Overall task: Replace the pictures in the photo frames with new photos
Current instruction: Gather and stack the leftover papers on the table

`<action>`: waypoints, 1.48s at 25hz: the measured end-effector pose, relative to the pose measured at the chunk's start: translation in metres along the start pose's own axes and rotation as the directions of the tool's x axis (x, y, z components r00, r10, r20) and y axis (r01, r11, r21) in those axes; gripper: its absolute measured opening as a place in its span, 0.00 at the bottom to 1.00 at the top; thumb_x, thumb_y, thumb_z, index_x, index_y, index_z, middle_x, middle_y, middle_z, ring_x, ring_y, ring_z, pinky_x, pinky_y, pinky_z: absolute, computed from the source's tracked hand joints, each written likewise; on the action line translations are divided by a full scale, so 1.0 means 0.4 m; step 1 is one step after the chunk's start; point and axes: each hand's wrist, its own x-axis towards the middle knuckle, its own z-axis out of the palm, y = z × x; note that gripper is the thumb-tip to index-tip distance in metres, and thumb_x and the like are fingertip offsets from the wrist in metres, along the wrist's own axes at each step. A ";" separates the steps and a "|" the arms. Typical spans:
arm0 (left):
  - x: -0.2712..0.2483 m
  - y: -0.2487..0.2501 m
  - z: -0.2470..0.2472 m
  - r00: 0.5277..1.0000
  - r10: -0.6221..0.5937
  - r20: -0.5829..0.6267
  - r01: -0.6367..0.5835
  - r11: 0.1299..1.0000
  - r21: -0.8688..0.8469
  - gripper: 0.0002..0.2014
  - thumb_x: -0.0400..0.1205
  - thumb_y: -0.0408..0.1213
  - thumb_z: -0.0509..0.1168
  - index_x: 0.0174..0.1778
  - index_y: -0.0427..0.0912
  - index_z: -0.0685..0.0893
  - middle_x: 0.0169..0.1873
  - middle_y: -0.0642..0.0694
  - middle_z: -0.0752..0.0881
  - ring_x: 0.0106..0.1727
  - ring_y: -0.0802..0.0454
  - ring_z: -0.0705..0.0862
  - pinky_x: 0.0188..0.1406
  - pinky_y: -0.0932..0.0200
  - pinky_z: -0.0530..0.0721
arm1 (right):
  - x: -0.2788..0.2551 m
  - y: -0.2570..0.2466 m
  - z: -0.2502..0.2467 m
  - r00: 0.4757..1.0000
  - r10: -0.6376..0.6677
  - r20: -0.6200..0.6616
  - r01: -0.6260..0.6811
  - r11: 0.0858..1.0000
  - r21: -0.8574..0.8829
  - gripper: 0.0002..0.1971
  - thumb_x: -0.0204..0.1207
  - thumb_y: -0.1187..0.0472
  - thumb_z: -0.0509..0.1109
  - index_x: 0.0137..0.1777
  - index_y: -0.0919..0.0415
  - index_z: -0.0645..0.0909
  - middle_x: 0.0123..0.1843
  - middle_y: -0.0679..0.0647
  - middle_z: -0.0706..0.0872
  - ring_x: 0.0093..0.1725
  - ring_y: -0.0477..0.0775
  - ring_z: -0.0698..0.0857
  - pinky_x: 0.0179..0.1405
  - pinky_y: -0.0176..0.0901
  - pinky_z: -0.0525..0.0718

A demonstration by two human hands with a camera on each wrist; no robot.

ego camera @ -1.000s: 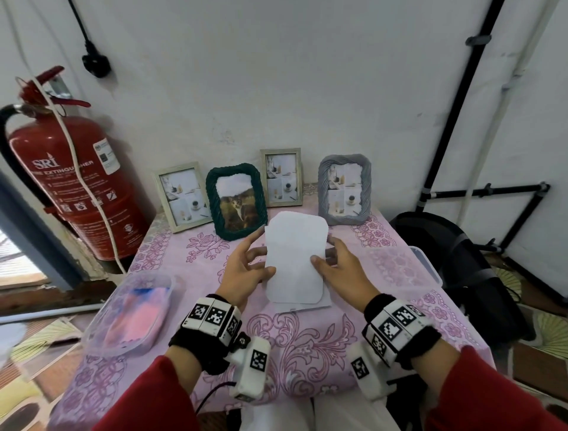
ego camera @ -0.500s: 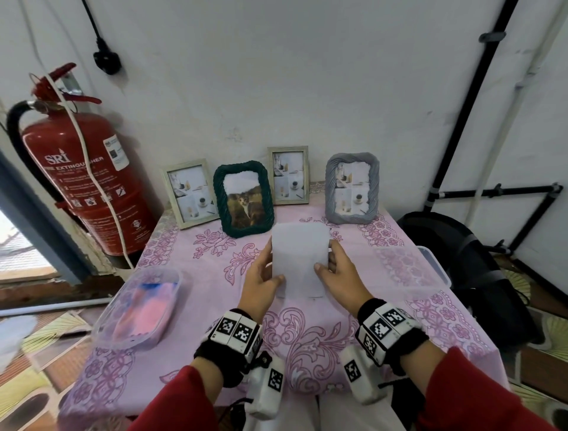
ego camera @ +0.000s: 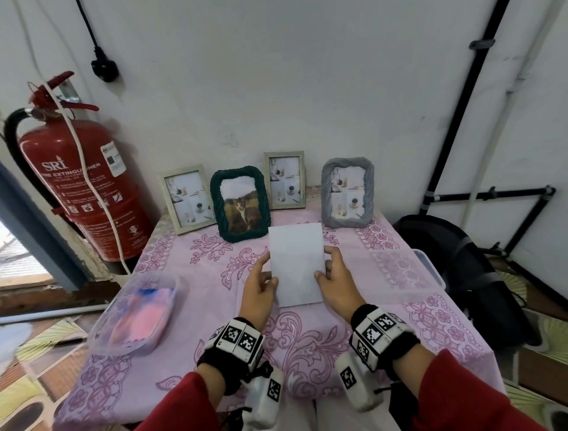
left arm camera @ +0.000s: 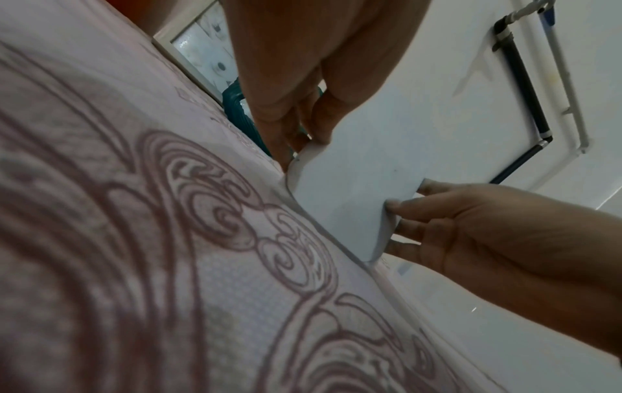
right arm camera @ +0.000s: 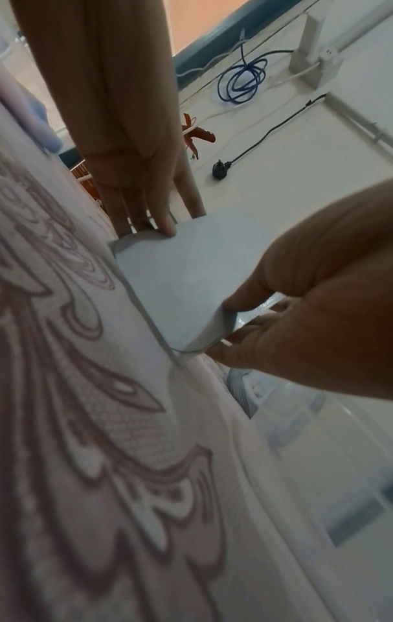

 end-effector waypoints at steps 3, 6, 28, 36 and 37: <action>0.005 0.016 0.000 1.000 0.021 -0.020 -0.021 1.000 -0.012 0.26 0.82 0.19 0.54 0.74 0.46 0.68 0.46 0.41 0.85 0.49 0.48 0.84 0.46 0.55 0.84 | 0.001 -0.022 -0.007 0.999 -0.036 -0.005 0.036 0.999 0.007 0.26 0.78 0.76 0.59 0.74 0.57 0.60 0.56 0.63 0.84 0.57 0.60 0.84 0.60 0.48 0.81; 0.017 0.039 0.012 0.998 0.047 -0.047 -0.049 0.998 -0.043 0.26 0.82 0.18 0.55 0.73 0.47 0.69 0.44 0.43 0.84 0.46 0.52 0.84 0.41 0.57 0.85 | 0.011 -0.050 -0.022 0.995 -0.084 -0.048 0.085 0.996 0.022 0.27 0.77 0.75 0.59 0.73 0.54 0.61 0.48 0.50 0.82 0.53 0.57 0.83 0.54 0.45 0.81; 0.075 0.108 0.338 0.952 0.099 0.290 -0.130 0.987 0.090 0.29 0.74 0.16 0.63 0.71 0.40 0.73 0.45 0.42 0.79 0.38 0.52 0.81 0.45 0.58 0.86 | 0.006 0.038 -0.376 0.928 0.043 -0.369 -0.071 0.995 -0.064 0.27 0.75 0.74 0.63 0.73 0.56 0.68 0.52 0.61 0.80 0.48 0.55 0.80 0.54 0.54 0.83; 0.081 0.064 0.344 0.929 0.138 0.343 -0.264 0.897 0.355 0.28 0.73 0.19 0.66 0.70 0.36 0.72 0.48 0.43 0.78 0.49 0.50 0.78 0.45 0.66 0.77 | 0.022 0.071 -0.383 0.945 0.045 -0.324 -0.151 0.939 -0.310 0.24 0.73 0.74 0.64 0.70 0.66 0.72 0.48 0.61 0.82 0.49 0.58 0.80 0.48 0.37 0.74; 0.081 0.059 0.341 0.925 0.141 0.354 -0.279 0.883 0.377 0.27 0.73 0.19 0.66 0.69 0.35 0.72 0.48 0.43 0.78 0.49 0.50 0.77 0.46 0.67 0.75 | 0.023 0.070 -0.381 0.944 0.041 -0.329 -0.155 0.931 -0.330 0.24 0.73 0.75 0.64 0.70 0.67 0.73 0.52 0.64 0.83 0.52 0.62 0.81 0.54 0.43 0.77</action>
